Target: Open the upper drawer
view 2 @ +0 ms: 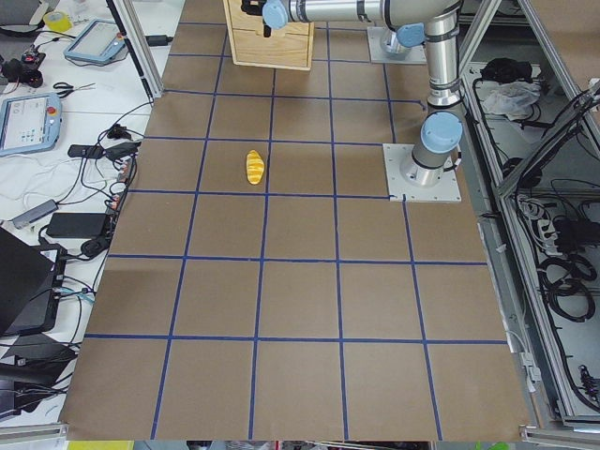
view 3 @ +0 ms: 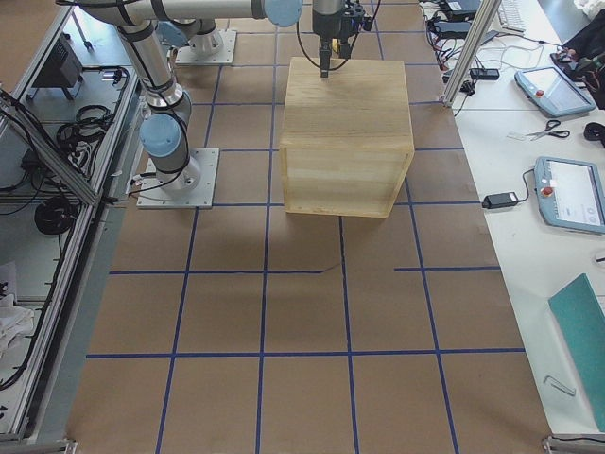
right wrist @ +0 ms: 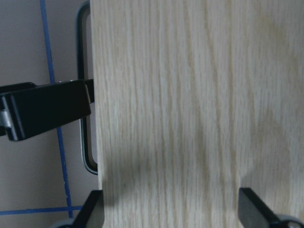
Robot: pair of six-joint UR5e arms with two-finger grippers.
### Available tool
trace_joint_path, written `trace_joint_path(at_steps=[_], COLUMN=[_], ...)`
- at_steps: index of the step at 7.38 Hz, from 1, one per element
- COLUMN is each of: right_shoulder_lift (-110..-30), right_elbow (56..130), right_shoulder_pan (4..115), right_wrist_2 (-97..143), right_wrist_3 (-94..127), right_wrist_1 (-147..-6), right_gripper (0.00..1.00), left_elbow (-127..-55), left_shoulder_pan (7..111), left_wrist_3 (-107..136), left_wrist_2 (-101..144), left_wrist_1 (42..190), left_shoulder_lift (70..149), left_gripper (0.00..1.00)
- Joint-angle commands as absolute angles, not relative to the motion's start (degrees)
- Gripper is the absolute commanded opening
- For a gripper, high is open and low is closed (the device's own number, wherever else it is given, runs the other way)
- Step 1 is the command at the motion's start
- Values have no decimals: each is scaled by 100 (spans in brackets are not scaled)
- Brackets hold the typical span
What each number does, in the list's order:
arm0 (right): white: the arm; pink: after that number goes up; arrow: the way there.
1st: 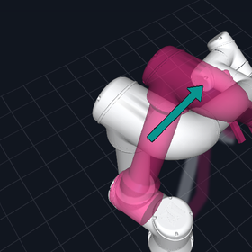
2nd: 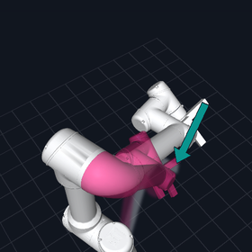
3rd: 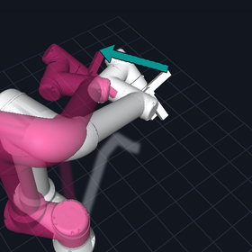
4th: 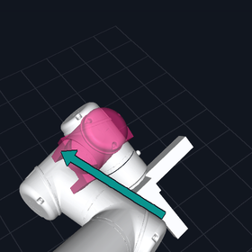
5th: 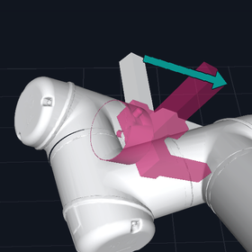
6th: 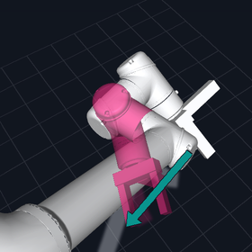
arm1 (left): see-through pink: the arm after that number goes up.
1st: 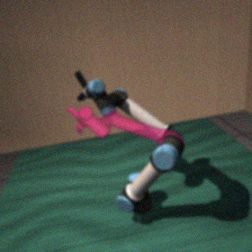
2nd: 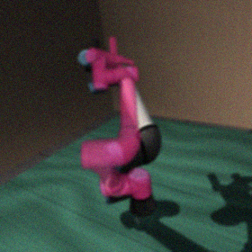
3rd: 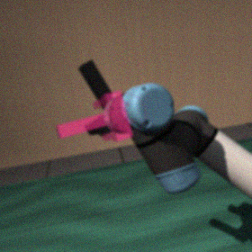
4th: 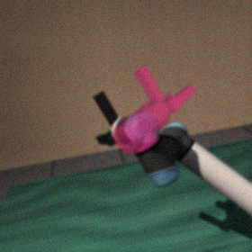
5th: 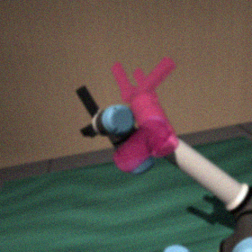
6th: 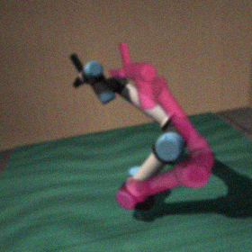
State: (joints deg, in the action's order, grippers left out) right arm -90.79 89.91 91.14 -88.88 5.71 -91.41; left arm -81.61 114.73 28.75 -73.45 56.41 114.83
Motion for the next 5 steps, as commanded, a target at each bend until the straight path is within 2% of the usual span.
trace_joint_path(at_steps=[1, 5], right_shoulder_lift=[-9079, -9079], right_elbow=[8991, 8991], right_shoulder_pan=[9114, 9114], right_wrist_2=[-8886, -8894], right_wrist_3=[571, 571], right_wrist_1=[-9141, -9141], right_gripper=[100, 100], left_elbow=[-8174, -8148], left_shoulder_pan=[11461, 11435], left_wrist_3=[2786, 2611], left_wrist_2=[-7566, -7655], left_wrist_1=[5643, 5660], left_shoulder_lift=[11522, 11470], left_gripper=[100, 100])
